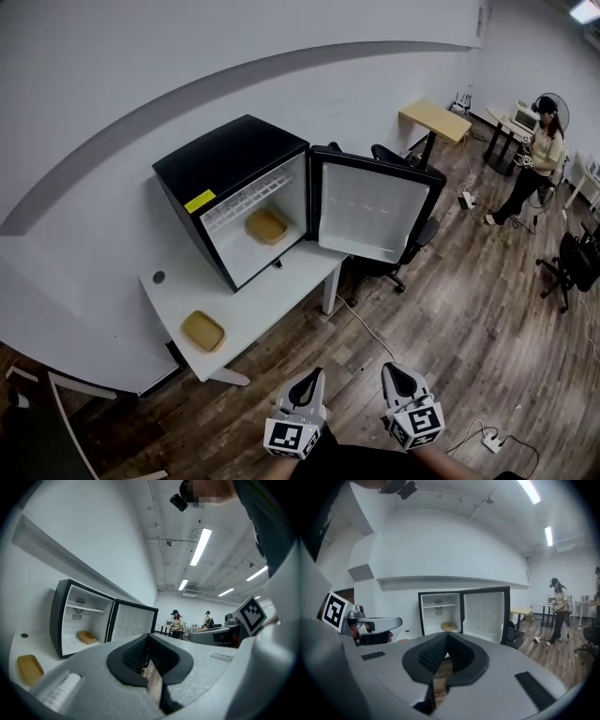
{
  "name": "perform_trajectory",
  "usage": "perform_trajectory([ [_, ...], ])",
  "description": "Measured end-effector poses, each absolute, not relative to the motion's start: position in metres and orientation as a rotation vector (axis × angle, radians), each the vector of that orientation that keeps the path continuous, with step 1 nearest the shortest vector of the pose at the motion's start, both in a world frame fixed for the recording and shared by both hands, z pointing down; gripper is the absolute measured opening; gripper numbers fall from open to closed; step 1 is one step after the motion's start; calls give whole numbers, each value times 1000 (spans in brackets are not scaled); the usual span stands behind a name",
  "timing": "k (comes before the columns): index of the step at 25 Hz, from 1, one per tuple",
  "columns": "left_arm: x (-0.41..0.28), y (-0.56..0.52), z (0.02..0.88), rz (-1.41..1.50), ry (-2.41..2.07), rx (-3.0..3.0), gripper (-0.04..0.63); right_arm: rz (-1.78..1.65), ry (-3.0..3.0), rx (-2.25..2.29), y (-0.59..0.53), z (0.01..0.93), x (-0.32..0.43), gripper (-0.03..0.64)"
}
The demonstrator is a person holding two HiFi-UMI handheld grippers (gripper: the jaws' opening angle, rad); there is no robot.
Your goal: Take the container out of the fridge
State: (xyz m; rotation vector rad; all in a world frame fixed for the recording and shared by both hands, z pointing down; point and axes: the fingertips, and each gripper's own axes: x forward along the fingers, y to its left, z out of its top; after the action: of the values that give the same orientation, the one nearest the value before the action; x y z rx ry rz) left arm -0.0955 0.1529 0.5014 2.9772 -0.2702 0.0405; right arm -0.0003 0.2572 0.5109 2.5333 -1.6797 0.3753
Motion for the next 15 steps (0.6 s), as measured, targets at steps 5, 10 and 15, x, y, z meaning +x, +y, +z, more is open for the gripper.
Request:
perform_trajectory([
  [5,-82,92,493,7,-311,2961,15,365,-1726,2497,198,504,14,-2],
  [10,-76,44,496,5,-329,2956,15,374,-1729,2487,150,507,24,-1],
  [15,-79,16,501,5,-343,2949,15,408,-1694,2458,127,516,30,0],
])
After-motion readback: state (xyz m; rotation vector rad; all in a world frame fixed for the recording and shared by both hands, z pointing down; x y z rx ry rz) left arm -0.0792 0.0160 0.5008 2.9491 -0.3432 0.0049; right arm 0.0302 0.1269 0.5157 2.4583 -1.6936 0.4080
